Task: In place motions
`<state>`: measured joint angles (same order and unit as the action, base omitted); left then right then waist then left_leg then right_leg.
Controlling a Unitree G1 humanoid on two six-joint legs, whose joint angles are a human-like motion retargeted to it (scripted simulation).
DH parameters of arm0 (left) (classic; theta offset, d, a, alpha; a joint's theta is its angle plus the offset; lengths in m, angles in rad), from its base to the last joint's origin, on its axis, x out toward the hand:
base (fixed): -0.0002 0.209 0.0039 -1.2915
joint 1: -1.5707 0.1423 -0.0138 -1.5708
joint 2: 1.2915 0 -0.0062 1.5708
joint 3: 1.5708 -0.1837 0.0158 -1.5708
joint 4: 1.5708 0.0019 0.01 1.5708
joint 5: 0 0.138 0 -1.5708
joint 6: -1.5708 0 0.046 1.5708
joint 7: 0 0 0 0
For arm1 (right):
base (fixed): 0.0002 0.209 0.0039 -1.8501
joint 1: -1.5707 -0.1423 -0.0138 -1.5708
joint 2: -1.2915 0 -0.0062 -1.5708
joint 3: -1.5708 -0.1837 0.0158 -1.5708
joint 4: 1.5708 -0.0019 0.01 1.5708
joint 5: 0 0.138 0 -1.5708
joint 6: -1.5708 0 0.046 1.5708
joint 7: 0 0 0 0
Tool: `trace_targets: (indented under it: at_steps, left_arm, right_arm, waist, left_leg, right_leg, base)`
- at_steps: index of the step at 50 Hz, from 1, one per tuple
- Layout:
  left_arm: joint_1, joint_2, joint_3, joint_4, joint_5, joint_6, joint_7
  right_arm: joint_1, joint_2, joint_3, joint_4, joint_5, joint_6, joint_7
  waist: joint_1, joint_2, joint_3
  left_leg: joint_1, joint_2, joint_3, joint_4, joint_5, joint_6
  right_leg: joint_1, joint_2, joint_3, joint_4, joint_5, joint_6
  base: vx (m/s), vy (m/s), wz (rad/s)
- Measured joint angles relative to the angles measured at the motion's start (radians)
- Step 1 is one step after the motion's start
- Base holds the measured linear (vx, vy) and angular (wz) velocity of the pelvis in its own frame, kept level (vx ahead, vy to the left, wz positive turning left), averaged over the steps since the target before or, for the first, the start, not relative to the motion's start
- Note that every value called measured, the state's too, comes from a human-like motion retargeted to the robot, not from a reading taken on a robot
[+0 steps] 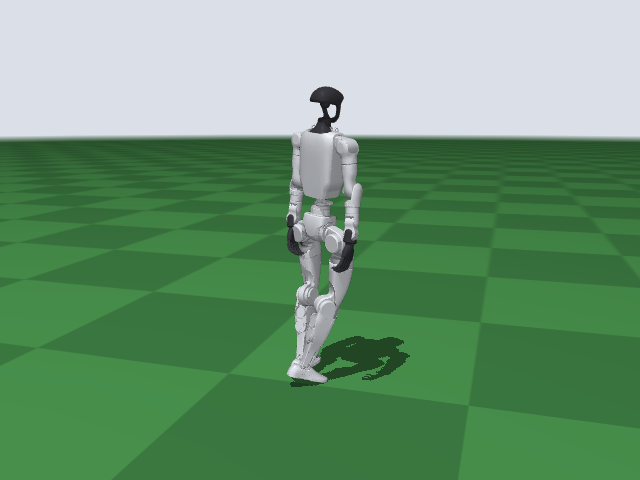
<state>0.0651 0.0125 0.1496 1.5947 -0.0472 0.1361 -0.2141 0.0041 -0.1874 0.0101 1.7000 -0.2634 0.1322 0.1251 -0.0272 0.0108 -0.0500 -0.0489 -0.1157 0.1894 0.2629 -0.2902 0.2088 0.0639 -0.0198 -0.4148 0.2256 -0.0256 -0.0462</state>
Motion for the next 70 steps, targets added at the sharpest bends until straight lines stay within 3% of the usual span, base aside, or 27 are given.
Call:
trace_targets:
  at_steps: [2, 3, 4, 5, 7, 10, 14, 20, 25, 27, 28, 30, 32, 35, 37, 41, 45, 51, 52, 53, 55, 57, 58, 62, 65, 68, 70]
  left_arm:
    - [0.053, 0.042, 0.141, 0.102, -0.005, 0.074, 0.056]
    - [0.087, 0.051, 0.181, 0.105, -0.039, 0.119, 0.108]
    - [0.124, 0.065, 0.223, 0.105, -0.087, 0.140, 0.144]
    - [0.161, 0.082, 0.264, 0.105, -0.142, 0.148, 0.174]
    - [0.208, 0.103, 0.322, 0.105, -0.252, 0.166, 0.146]
    - [0.224, 0.127, 0.411, 0.105, -0.303, 0.168, 0.081]
    - [0.270, 0.151, 0.438, 0.105, -0.328, 0.133, 0.086]
    - [0.181, 0.118, 0.322, 0.105, -0.303, 0.127, 0.100]
    - [0.013, 0.074, 0.106, 0.105, -0.186, 0.088, 0.023]
    - [-0.063, 0.046, -0.007, 0.105, -0.149, 0.058, 0.036]
    - [-0.110, 0.026, -0.059, 0.105, -0.133, 0.046, 0.039]
    - [-0.263, 0.000, -0.147, 0.074, -0.091, 0.045, 0.011]
    - [-0.390, -0.002, -0.206, -0.006, -0.036, -0.004, 0.022]
    - [-0.612, 0.069, -0.209, -0.152, 0.078, -0.017, 0.020]
    - [-0.709, 0.112, -0.162, -0.231, 0.132, -0.005, 0.050]
    - [-0.749, 0.085, -0.197, -0.344, 0.094, -0.069, 0.109]
    - [-0.679, 0.052, -0.244, -0.376, 0.109, -0.082, 0.061]
    - [-0.304, -0.016, -0.177, -0.206, 0.033, -0.061, 0.072]
    - [-0.225, -0.022, -0.144, -0.161, 0.031, -0.048, 0.066]
    - [-0.149, -0.020, -0.108, -0.113, 0.032, -0.028, 0.060]
    - [-0.010, 0.011, -0.028, 0.000, 0.034, 0.026, 0.037]
    - [0.072, 0.060, 0.084, 0.103, 0.069, 0.107, 0.033]
    - [0.129, 0.080, 0.122, 0.105, 0.065, 0.156, 0.035]
    - [0.232, 0.163, 0.206, 0.105, -0.003, 0.370, -0.077]
    - [0.232, 0.193, 0.327, 0.105, 0.008, 0.290, -0.123]
    - [0.280, 0.209, 0.365, 0.105, -0.060, 0.254, -0.129]
    - [0.307, 0.202, 0.376, 0.105, -0.144, 0.264, -0.069]
  right_arm:
    - [-0.166, 0.038, 0.068, -0.052, -0.054, -0.029, 0.115]
    - [-0.237, 0.050, 0.072, -0.124, -0.075, -0.044, 0.176]
    - [-0.304, 0.053, 0.079, -0.201, -0.090, -0.069, 0.228]
    - [-0.370, 0.052, 0.087, -0.279, -0.102, -0.099, 0.277]
    - [-0.494, 0.032, 0.059, -0.418, -0.160, -0.161, 0.371]
    - [-0.601, -0.015, 0.064, -0.615, -0.187, -0.252, 0.345]
    - [-0.614, -0.014, 0.106, -0.722, -0.157, -0.367, 0.086]
    - [-0.424, 0.051, 0.114, -0.670, -0.272, -0.372, 0.055]
    - [-0.106, 0.086, 0.037, -0.368, -0.396, -0.250, 0.109]
    - [0.006, 0.070, -0.009, -0.198, -0.448, -0.159, 0.074]
    - [0.046, 0.048, -0.028, -0.112, -0.471, -0.100, 0.056]
    - [0.074, -0.016, -0.074, 0.000, -0.465, 0.047, 0.029]
    - [0.160, -0.079, -0.096, 0.000, -0.347, 0.128, -0.048]
    - [0.234, -0.157, -0.121, 0.000, -0.093, 0.150, -0.093]
    - [0.255, -0.179, -0.156, 0.000, 0.009, 0.151, -0.088]
    - [0.360, -0.162, -0.280, 0.000, 0.113, 0.058, -0.156]
    - [0.392, -0.115, -0.286, 0.000, 0.167, 0.065, -0.170]
    - [0.199, -0.070, -0.107, 0.000, 0.034, 0.081, -0.060]
    - [0.143, -0.054, -0.071, 0.000, 0.014, 0.075, -0.039]
    - [0.078, -0.033, -0.039, 0.000, -0.004, 0.060, -0.021]
    - [-0.062, 0.015, 0.040, -0.007, -0.046, 0.011, 0.026]
    - [-0.202, 0.059, 0.099, -0.135, -0.086, -0.016, 0.120]
    - [-0.278, 0.066, 0.118, -0.211, -0.108, -0.046, 0.167]
    - [-0.567, 0.037, 0.084, -0.492, -0.249, -0.189, 0.277]
    - [-0.750, -0.026, 0.095, -0.620, -0.249, -0.276, 0.163]
    - [-0.831, -0.056, 0.154, -0.682, -0.157, -0.328, 0.072]
    - [-0.844, -0.039, 0.168, -0.725, -0.174, -0.362, 0.082]
  waist:
    - [0.094, -0.063, 0.020]
    - [0.167, -0.066, 0.039]
    - [0.218, -0.072, 0.067]
    - [0.258, -0.079, 0.099]
    - [0.328, -0.132, 0.188]
    - [0.430, -0.208, 0.303]
    - [0.488, -0.277, 0.244]
    - [0.326, -0.173, 0.111]
    - [0.213, -0.123, 0.031]
    - [0.136, -0.082, 0.008]
    - [0.088, -0.051, 0.000]
    - [-0.002, 0.037, 0.026]
    - [-0.087, 0.109, 0.099]
    - [-0.275, 0.185, 0.190]
    - [-0.349, 0.207, 0.230]
    - [-0.328, 0.223, 0.202]
    - [-0.217, 0.161, 0.125]
    - [-0.113, 0.092, 0.045]
    - [-0.092, 0.079, 0.039]
    - [-0.072, 0.057, 0.041]
    - [-0.045, -0.015, 0.020]
    - [0.158, -0.048, 0.006]
    - [0.227, -0.067, 0.053]
    - [0.375, -0.143, 0.310]
    - [0.528, -0.251, 0.468]
    - [0.586, -0.336, 0.481]
    - [0.538, -0.360, 0.422]
  left_leg:
    - [-0.220, 0.069, 0.155, 0.377, 0.186, -0.006]
    - [-0.390, 0.129, 0.151, 0.556, 0.307, -0.017]
    - [-0.538, 0.106, 0.094, 0.690, 0.344, -0.033]
    - [-0.673, 0.041, 0.010, 0.802, 0.339, -0.052]
    - [-0.850, 0.095, 0.121, 1.053, 0.199, -0.008]
    - [-1.015, 0.176, 0.272, 1.226, 0.134, 0.053]
    - [-1.158, 0.167, 0.307, 1.264, 0.131, 0.016]
    - [-0.903, 0.139, 0.165, 1.124, 0.086, 0.016]
    - [-0.293, -0.098, -0.070, 0.366, 0.208, -0.045]
    - [-0.020, -0.098, -0.110, 0.016, -0.011, -0.021]
    - [0.072, -0.036, 0.034, -0.111, -0.054, 0.001]
    - [0.084, 0.036, -0.077, -0.228, -0.056, -0.059]
    - [0.037, 0.100, -0.177, -0.223, -0.030, -0.094]
    - [-0.042, 0.154, -0.113, -0.222, 0.004, -0.097]
    - [-0.108, 0.176, -0.110, -0.194, 0.012, -0.087]
    - [-0.157, 0.187, -0.131, -0.169, 0.019, -0.080]
    - [-0.099, 0.146, -0.104, -0.197, -0.003, -0.085]
    - [0.033, 0.088, 0.019, -0.178, -0.091, -0.052]
    - [0.036, 0.067, 0.021, -0.134, -0.098, -0.028]
    - [0.032, 0.044, 0.037, -0.066, -0.091, -0.005]
    - [-0.075, 0.076, 0.192, 0.247, 0.033, 0.024]
    - [-0.427, 0.207, 0.232, 0.673, 0.257, 0.025]
    - [-0.561, 0.179, 0.153, 0.769, 0.335, 0.020]
    - [-0.906, 0.246, 0.201, 1.166, 0.148, 0.026]
    - [-1.101, 0.286, 0.336, 1.188, 0.105, -0.082]
    - [-1.199, 0.258, 0.373, 1.105, 0.107, -0.230]
    - [-1.210, 0.247, 0.397, 1.098, 0.107, -0.234]
  right_leg:
    - [0.002, -0.080, -0.013, -0.114, -0.002, -0.005]
    - [-0.037, -0.080, 0.068, -0.125, 0.013, 0.024]
    - [-0.072, -0.074, 0.160, -0.123, 0.022, 0.034]
    - [-0.105, -0.065, 0.258, -0.115, 0.030, 0.035]
    - [-0.115, -0.125, 0.187, -0.137, 0.071, 0.004]
    - [-0.150, -0.215, 0.271, -0.128, 0.084, 0.006]
    - [-0.254, -0.261, 0.302, -0.103, 0.082, 0.017]
    - [-0.150, -0.148, 0.198, -0.159, 0.054, 0.035]
    - [-0.056, -0.111, 0.059, -0.101, 0.000, 0.059]
    - [-0.045, -0.072, -0.058, -0.009, 0.060, 0.024]
    - [-0.068, -0.060, -0.121, 0.078, 0.175, -0.008]
    - [-0.304, -0.124, -0.137, 0.500, 0.428, -0.064]
    - [-0.595, 0.068, 0.124, 0.789, 0.502, -0.011]
    - [-0.927, -0.012, 0.061, 1.168, 0.384, 0.004]
    - [-1.085, -0.068, 0.016, 1.292, 0.331, -0.061]
    - [-1.195, -0.079, -0.023, 1.303, 0.264, -0.123]
    - [-1.029, -0.062, 0.020, 1.168, 0.287, -0.087]
    - [-0.385, 0.087, 0.164, 0.486, 0.427, -0.003]
    - [-0.263, 0.108, 0.201, 0.329, 0.388, 0.020]
    - [-0.145, 0.105, 0.224, 0.185, 0.208, 0.057]
    - [0.003, -0.021, -0.083, -0.019, -0.021, -0.011]
    - [-0.070, -0.021, 0.093, -0.073, -0.013, -0.002]
    - [-0.090, -0.021, 0.175, -0.053, -0.006, 0.005]
    - [-0.083, -0.079, 0.313, -0.009, 0.017, -0.014]
    - [-0.140, -0.175, 0.458, 0.037, 0.008, 0.010]
    - [-0.215, -0.276, 0.413, 0.069, 0.006, 0.000]
    - [-0.234, -0.270, 0.429, 0.070, -0.006, 0.007]
  base:
    - [-0.17, -0.13, -1.69]
    - [-0.45, -0.18, -1.62]
    - [-0.50, -0.22, -1.31]
    - [-0.45, -0.21, -0.93]
    - [-0.43, -0.15, -0.76]
    - [-0.42, -0.11, -0.64]
    - [0.10, 0.04, -0.31]
    - [0.12, -0.02, 0.86]
    - [0.34, 0.08, 0.84]
    - [0.24, 0.16, 1.09]
    - [0.02, 0.22, 0.94]
    - [-0.38, 0.33, 0.71]
    - [-0.58, 0.38, 0.68]
    - [-0.55, 0.31, 1.39]
    - [-0.33, 0.25, 0.63]
    - [0.08, -0.04, -0.01]
    - [0.16, -0.23, -0.57]
    - [0.36, -0.13, -0.90]
    - [0.37, -0.19, -0.74]
    - [0.34, -0.17, -0.51]
    - [0.24, -0.12, -0.91]
    - [-0.07, -0.16, -2.92]
    - [-0.30, -0.23, -2.12]
    - [-0.49, -0.28, -0.57]
    - [-0.49, -0.26, -1.02]
    - [0.08, -0.08, -0.29]
    - [0.20, 0.05, 0.79]
